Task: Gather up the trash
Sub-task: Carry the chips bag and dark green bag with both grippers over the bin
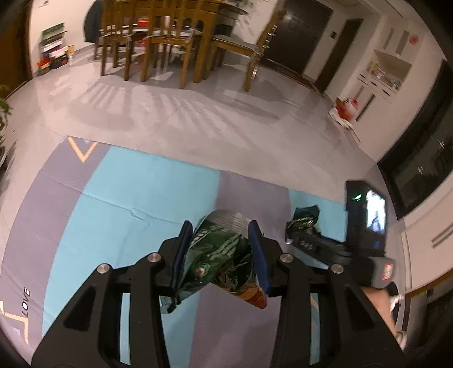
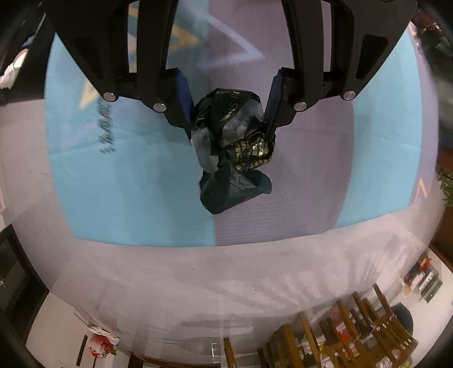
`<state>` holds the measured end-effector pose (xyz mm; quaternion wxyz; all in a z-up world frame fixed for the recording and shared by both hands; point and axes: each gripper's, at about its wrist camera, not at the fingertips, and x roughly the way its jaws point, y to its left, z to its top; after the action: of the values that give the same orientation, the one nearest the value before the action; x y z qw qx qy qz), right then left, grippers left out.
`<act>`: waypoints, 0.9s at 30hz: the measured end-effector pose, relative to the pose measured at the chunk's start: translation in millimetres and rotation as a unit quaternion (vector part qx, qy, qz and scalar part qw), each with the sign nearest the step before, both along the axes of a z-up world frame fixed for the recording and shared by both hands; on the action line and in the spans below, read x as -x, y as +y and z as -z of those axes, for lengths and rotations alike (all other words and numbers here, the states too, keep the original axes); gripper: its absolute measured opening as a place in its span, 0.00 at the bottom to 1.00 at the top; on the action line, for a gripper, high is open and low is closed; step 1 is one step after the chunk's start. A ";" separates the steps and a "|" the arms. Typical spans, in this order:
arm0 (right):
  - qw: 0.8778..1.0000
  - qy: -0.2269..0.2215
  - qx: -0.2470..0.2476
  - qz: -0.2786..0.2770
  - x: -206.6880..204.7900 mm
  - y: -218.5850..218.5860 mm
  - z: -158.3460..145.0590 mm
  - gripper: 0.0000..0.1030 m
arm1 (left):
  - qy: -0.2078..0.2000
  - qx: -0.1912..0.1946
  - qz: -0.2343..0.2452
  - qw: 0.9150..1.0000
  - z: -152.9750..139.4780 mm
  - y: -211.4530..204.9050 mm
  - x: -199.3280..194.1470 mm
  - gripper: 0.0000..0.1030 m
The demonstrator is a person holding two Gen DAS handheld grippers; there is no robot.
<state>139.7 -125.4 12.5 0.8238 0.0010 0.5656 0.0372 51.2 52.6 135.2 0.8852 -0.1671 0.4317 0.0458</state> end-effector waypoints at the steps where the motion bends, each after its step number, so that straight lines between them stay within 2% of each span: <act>1: 1.000 -0.003 0.001 0.004 5.8 -5.3 -7.6 0.44 | 0.001 -0.001 0.010 1.000 0.8 -5.2 0.1 0.40; 4: 0.999 -0.014 0.027 0.009 22.6 -16.1 -27.0 0.44 | -0.003 -0.008 0.026 1.000 -1.6 -19.8 4.5 0.40; 6: 0.998 -0.046 0.049 0.005 40.5 -24.1 -47.1 0.44 | -0.012 -0.011 0.036 0.999 -5.8 -30.0 8.2 0.40; 8: 0.996 -0.074 0.040 0.011 60.9 -39.8 -66.7 0.44 | -0.023 -0.020 0.050 0.998 -9.9 -41.2 12.6 0.40; 11: 0.995 -0.091 0.019 0.029 84.7 -60.5 -83.1 0.44 | -0.029 -0.033 0.064 0.997 -11.7 -54.7 15.6 0.40; 13: 0.992 -0.118 0.032 0.041 106.1 -73.1 -93.9 0.44 | -0.026 -0.034 0.072 0.997 -9.4 -60.1 16.1 0.40; 16: 0.989 -0.136 0.035 0.054 125.6 -85.5 -101.6 0.44 | -0.017 -0.034 0.090 0.995 -3.6 -72.0 17.3 0.40; 22: 0.984 -0.157 0.002 0.078 142.1 -111.2 -107.8 0.44 | -0.012 -0.026 0.112 0.993 -4.8 -88.8 25.1 0.40; 27: 0.983 -0.159 -0.005 0.091 146.7 -125.0 -112.8 0.44 | -0.033 -0.054 0.134 0.989 -16.4 -108.7 38.2 0.40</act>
<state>-7.0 -250.4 125.4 0.9031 0.0505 0.4250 -0.0355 13.0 -56.1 151.5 0.9048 -0.0609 0.4177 -0.0557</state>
